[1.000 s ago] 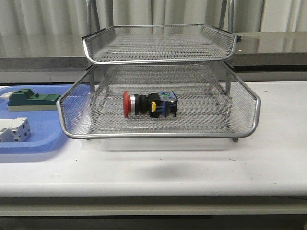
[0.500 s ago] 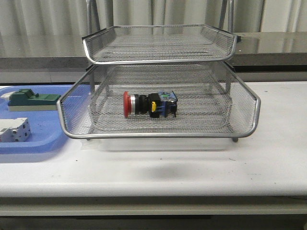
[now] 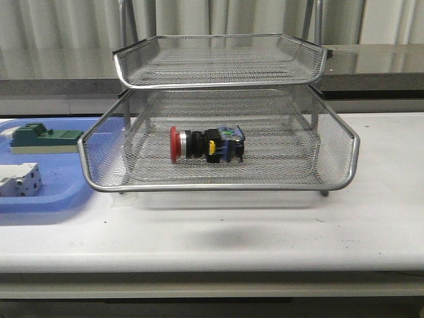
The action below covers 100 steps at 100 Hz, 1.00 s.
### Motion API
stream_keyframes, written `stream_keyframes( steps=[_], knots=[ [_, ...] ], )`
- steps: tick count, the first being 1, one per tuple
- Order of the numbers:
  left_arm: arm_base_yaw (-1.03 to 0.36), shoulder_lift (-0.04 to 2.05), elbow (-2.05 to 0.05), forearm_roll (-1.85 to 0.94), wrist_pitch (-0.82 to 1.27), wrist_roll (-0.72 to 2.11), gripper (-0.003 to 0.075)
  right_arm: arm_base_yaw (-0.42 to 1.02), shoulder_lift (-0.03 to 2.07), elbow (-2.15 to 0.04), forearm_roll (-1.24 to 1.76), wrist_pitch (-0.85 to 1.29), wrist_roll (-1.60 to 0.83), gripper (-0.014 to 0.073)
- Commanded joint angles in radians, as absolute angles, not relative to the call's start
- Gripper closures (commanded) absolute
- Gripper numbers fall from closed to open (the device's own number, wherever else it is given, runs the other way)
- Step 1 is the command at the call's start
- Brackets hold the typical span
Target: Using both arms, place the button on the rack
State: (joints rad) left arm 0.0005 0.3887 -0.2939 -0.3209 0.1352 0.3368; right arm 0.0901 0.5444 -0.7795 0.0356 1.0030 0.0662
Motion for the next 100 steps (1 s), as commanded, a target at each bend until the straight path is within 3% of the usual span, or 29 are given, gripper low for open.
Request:
stream_keyframes(
  steps=[1, 39, 49, 80, 100],
  knots=[
    [0.002, 0.392, -0.299, -0.339, -0.012, 0.326, 0.0281, 0.088, 0.547, -0.811, 0.032, 0.938, 0.06, 0.0663],
    [0.002, 0.392, -0.297, -0.339, -0.011, 0.326, 0.0289, 0.088, 0.547, -0.811, 0.032, 0.938, 0.06, 0.0663],
    [0.002, 0.392, -0.297, -0.339, -0.011, 0.326, 0.036, 0.088, 0.547, -0.811, 0.032, 0.938, 0.06, 0.0663],
    [0.002, 0.392, -0.297, -0.339, -0.011, 0.326, 0.0737, 0.088, 0.547, -0.811, 0.032, 0.938, 0.06, 0.0663],
    [0.002, 0.392, -0.297, -0.339, -0.011, 0.326, 0.074, 0.088, 0.547, -0.811, 0.032, 0.938, 0.06, 0.0663]
  ],
)
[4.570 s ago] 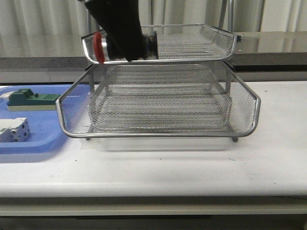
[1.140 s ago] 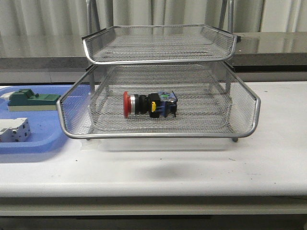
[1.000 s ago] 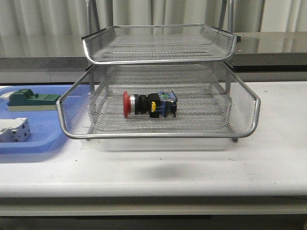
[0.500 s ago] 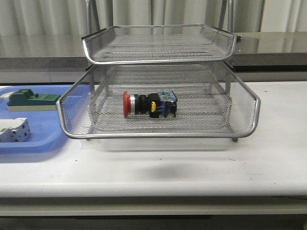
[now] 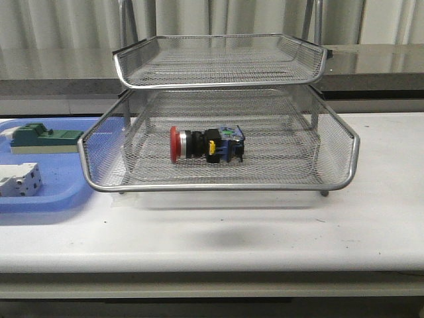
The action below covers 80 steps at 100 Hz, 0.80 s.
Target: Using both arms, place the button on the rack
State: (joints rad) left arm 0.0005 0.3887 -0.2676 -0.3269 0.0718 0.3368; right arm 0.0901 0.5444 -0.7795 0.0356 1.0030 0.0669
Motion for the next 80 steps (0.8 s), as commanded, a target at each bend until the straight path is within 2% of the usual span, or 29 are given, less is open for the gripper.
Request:
stream_keyframes(
  steps=[1, 80],
  knots=[
    [0.002, 0.392, -0.297, -0.339, -0.011, 0.326, 0.074, 0.088, 0.547, -0.811, 0.032, 0.938, 0.06, 0.0663],
    [0.002, 0.392, -0.297, -0.339, -0.011, 0.326, 0.074, 0.088, 0.556, -0.81, 0.095, 0.906, 0.06, 0.0663]
  ],
)
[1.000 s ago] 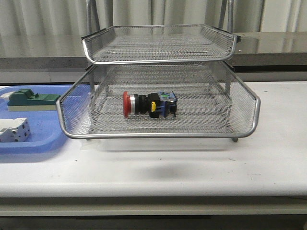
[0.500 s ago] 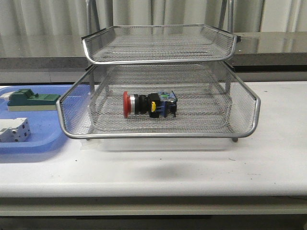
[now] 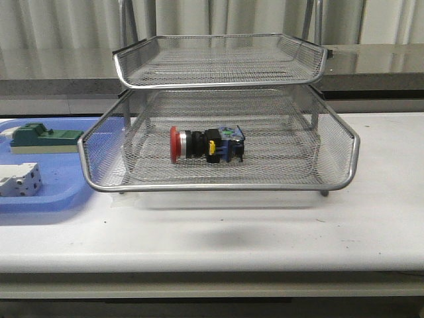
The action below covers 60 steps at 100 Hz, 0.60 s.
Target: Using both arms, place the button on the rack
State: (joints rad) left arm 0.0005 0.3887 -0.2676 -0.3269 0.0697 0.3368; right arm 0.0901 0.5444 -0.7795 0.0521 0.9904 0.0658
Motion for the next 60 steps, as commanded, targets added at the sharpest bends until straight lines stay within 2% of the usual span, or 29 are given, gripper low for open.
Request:
stream_keyframes(
  steps=[1, 17, 60],
  knots=[
    [0.002, 0.392, -0.297, -0.339, -0.011, 0.326, 0.074, 0.088, 0.557, -0.81, 0.099, 0.903, 0.06, 0.0663],
    [0.002, 0.392, -0.297, -0.339, -0.011, 0.326, 0.074, 0.088, 0.628, -0.81, 0.211, 0.878, 0.013, 0.0663],
    [0.002, 0.392, -0.297, -0.339, -0.011, 0.326, 0.074, 0.093, 0.965, -0.81, 0.706, 0.882, -0.508, 0.0663]
  ],
)
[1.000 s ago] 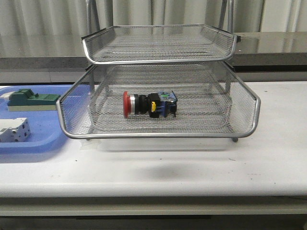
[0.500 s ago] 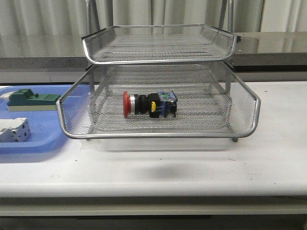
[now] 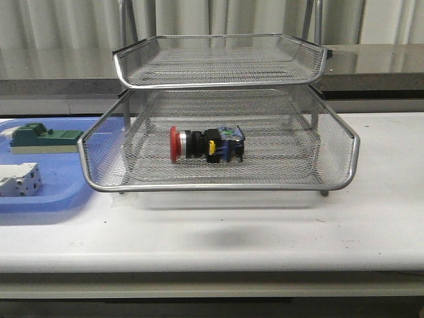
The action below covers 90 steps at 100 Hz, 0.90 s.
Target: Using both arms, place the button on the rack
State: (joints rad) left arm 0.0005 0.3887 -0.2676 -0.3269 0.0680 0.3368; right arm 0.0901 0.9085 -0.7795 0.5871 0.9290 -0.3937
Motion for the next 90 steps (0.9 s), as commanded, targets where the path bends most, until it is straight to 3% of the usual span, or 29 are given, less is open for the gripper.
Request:
stream_keyframes(
  steps=[1, 28, 56, 90],
  knots=[
    [0.002, 0.392, -0.297, -0.339, -0.011, 0.326, 0.074, 0.094, 0.975, -0.81, 0.715, 0.882, -0.514, 0.0662],
    [0.002, 0.392, -0.297, -0.339, -0.011, 0.326, 0.074, 0.256, 1.152, -0.81, 0.747, 0.806, -0.63, 0.0657],
    [0.002, 0.392, -0.297, -0.339, -0.011, 0.326, 0.074, 0.464, 1.292, -0.81, 0.738, 0.591, -0.699, 0.0655],
    [0.002, 0.392, -0.297, -0.339, -0.011, 0.326, 0.074, 0.581, 1.407, -0.815, 0.64, 0.463, -0.773, 0.0655]
  ],
)
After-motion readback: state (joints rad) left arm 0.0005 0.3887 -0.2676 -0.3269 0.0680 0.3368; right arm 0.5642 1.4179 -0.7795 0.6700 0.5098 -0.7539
